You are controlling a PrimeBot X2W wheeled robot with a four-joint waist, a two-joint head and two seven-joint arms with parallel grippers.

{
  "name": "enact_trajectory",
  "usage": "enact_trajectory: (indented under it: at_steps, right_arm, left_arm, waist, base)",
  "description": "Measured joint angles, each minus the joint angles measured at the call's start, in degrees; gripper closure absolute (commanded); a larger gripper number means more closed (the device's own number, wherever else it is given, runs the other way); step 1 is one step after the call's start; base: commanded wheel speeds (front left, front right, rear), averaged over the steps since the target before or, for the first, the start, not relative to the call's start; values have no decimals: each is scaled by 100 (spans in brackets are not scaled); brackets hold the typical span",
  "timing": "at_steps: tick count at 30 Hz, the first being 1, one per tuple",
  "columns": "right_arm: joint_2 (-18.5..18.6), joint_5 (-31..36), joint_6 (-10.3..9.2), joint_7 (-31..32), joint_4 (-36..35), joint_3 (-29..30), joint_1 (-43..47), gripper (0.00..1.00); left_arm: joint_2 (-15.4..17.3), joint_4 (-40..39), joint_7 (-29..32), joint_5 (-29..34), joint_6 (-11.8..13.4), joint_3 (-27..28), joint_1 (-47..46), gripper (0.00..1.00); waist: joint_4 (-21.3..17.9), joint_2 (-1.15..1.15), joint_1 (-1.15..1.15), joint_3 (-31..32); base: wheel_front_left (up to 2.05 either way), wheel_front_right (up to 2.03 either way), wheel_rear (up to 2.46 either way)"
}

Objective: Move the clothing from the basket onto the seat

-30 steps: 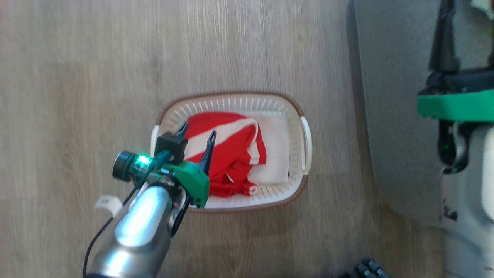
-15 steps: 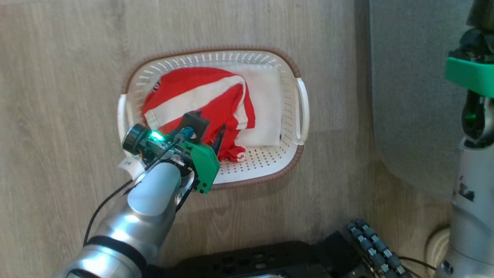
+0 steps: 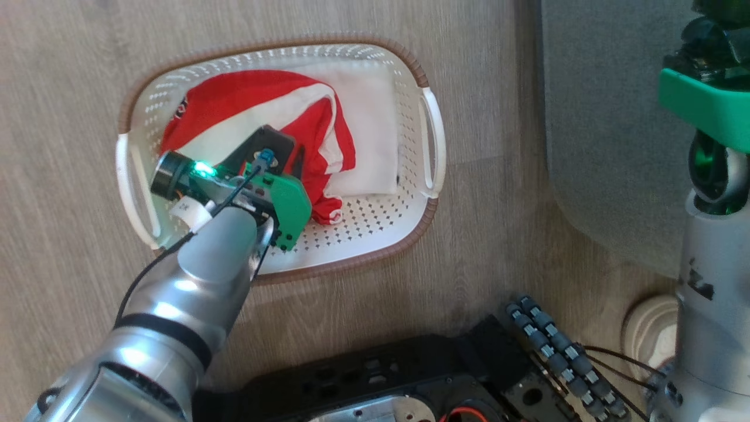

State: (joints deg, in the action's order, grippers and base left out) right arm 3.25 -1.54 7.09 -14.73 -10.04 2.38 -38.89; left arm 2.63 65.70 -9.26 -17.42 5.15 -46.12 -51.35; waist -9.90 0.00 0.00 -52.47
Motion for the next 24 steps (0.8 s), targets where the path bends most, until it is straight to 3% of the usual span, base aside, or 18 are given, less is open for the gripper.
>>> enact_trajectory:
  at_steps: [10,11,13,24]
  right_arm:
    - [0,-221,0,0,-85,-138,-77,0]
    - [0,-247,0,0,-82,-146,-90,0]
    - [0,-266,0,0,-66,-164,-147,0]
    - [1,-265,0,0,107,-207,-218,0]
  left_arm:
    - [0,318,-43,-125,203,-169,-403,3]
    - [-1,332,-43,-157,203,-183,-418,53]
    - [-1,361,-43,-201,226,-218,-446,100]
    - [0,376,-203,-488,118,-375,-461,100]
  waist:
    - [-170,0,0,-325]
    - [-180,0,0,-332]
    - [-200,0,0,-336]
    - [-163,0,0,-159]
  base:
    - [0,0,0]
    - [0,0,0]
    - [0,0,0]
    - [0,0,0]
